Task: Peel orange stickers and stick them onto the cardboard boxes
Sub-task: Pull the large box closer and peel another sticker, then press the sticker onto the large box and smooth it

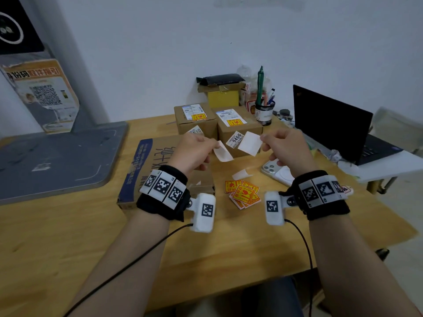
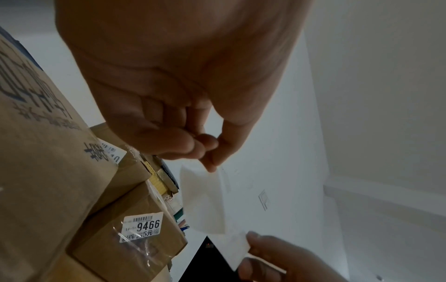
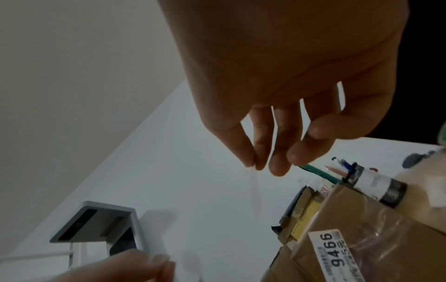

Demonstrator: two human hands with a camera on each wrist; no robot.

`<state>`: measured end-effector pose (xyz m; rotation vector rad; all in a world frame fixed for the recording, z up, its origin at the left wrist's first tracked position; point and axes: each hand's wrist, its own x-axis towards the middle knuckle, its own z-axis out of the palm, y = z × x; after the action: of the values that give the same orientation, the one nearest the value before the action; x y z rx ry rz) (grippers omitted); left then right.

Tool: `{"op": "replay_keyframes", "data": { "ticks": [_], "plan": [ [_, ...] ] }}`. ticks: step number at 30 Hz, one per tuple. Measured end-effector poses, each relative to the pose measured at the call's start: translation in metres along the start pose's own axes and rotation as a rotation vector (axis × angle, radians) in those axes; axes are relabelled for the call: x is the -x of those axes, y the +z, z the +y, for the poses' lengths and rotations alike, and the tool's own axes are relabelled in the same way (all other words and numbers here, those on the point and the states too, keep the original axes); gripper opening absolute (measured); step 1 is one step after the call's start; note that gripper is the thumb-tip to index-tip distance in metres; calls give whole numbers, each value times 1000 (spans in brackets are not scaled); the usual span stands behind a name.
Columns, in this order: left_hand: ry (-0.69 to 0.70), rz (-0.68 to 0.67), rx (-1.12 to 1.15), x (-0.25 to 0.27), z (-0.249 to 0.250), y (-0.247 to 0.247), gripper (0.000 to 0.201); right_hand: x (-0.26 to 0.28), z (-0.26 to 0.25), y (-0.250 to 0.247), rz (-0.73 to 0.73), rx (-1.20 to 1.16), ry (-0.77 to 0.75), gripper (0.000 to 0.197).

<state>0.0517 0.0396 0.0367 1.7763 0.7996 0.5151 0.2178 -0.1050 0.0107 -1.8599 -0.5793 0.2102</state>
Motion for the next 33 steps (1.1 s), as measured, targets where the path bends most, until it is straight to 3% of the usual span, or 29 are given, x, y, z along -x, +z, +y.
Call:
{"op": "replay_keyframes", "data": {
  "ticks": [4, 7, 10, 13, 19, 27, 33],
  "plan": [
    [-20, -76, -12, 1, 0, 11, 12, 1, -5, 0, 32, 37, -47, 21],
    [-35, -117, 4, 2, 1, 16, 18, 3, -9, 4, 27, 59, -79, 21],
    [78, -71, -9, 5, 3, 16, 21, 5, -13, 12, -8, 63, -90, 20],
    [179, -59, -68, 9, 3, 9, 20, 12, -21, 24, -72, 62, -112, 24],
    [248, -51, -69, 12, -8, -10, 26, 26, -42, 49, -235, 57, -153, 31],
    [237, 66, -40, 18, -21, -40, 19, 40, -56, 62, -446, -22, -184, 23],
    [159, 164, 78, 21, -24, -57, 17, 40, -57, 73, -324, -19, -168, 28]
  ]
}}
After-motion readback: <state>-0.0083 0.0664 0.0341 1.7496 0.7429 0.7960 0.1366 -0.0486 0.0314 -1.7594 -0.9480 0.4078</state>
